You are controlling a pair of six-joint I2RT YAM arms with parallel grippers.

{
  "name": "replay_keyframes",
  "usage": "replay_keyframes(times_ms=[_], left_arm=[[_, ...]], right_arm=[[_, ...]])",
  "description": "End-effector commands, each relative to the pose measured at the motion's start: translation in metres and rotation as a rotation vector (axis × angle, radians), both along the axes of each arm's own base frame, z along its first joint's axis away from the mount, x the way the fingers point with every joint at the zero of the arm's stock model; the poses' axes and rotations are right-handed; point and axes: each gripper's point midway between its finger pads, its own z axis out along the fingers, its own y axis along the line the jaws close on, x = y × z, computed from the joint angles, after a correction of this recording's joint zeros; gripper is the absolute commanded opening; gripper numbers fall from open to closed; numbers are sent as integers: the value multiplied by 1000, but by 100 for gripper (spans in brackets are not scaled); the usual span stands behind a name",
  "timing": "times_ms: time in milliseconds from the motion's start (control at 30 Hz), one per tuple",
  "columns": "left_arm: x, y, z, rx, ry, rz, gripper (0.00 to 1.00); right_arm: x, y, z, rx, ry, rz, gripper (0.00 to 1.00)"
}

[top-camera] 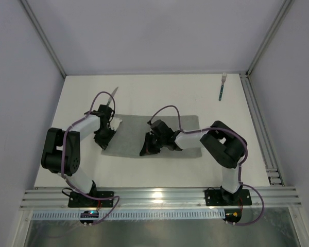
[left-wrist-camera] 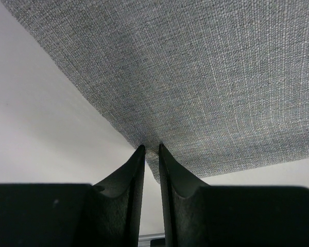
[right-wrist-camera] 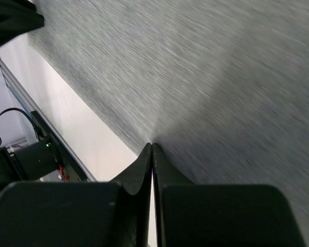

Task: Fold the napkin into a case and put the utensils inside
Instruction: Smooth out the rectangle-folded napkin at the center of the board.

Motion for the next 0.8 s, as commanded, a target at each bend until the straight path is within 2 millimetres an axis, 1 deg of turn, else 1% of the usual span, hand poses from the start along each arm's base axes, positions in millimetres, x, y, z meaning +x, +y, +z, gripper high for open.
replay_keyframes(times_ms=[0,67,100,133,167,200,233,267,300,333,367,400,433,500,533,567,600,633,667,767], left_arm=[[-6,23,-28,106,28,8,20],[-6,23,-30,110,29,8,19],[-6,24,-31,112,30,7,19],[-7,24,-31,114,32,5,19],[-8,25,-32,114,35,4,19],[-9,25,-32,116,35,2,19],[-9,25,-33,118,36,-1,19],[-9,25,-33,117,35,-4,19],[-10,25,-34,117,38,-4,19],[-9,25,-34,117,37,-7,19],[-9,25,-34,117,35,-5,19],[-9,25,-35,115,37,-5,19],[-9,25,-35,116,38,-6,19],[-9,25,-35,115,36,-7,20],[-8,25,-34,113,31,-8,19],[-8,25,-34,115,33,-10,19],[-8,25,-34,116,31,-11,19],[-7,26,-34,118,30,-12,19],[-7,25,-33,119,28,-15,19],[-6,26,-33,121,26,-17,19]], right_arm=[[-7,-46,-18,-119,48,-85,3],[-8,-60,-14,-129,44,-109,3],[-6,-70,-14,-146,51,-132,3],[-9,-81,-19,-166,63,-145,3],[-6,-87,-11,-160,46,-162,3],[-7,-98,-13,-175,55,-180,3],[-6,-117,-20,-194,73,-221,3],[-7,-129,-18,-208,77,-245,3],[-8,-142,-21,-223,89,-271,3],[-9,-163,-28,-249,113,-317,3],[-9,-173,-29,-258,116,-340,3],[-9,-184,-25,-270,106,-368,3],[-12,-199,-30,-292,121,-407,3],[-14,-218,-28,-322,114,-461,3],[-19,-228,-31,-339,128,-487,3],[-16,-239,-32,-344,135,-533,3],[-15,-247,-28,-339,134,-577,3],[-19,-255,-30,-343,146,-606,3],[-17,-260,-28,-335,142,-636,3],[-12,-284,-23,-351,121,-746,3]])
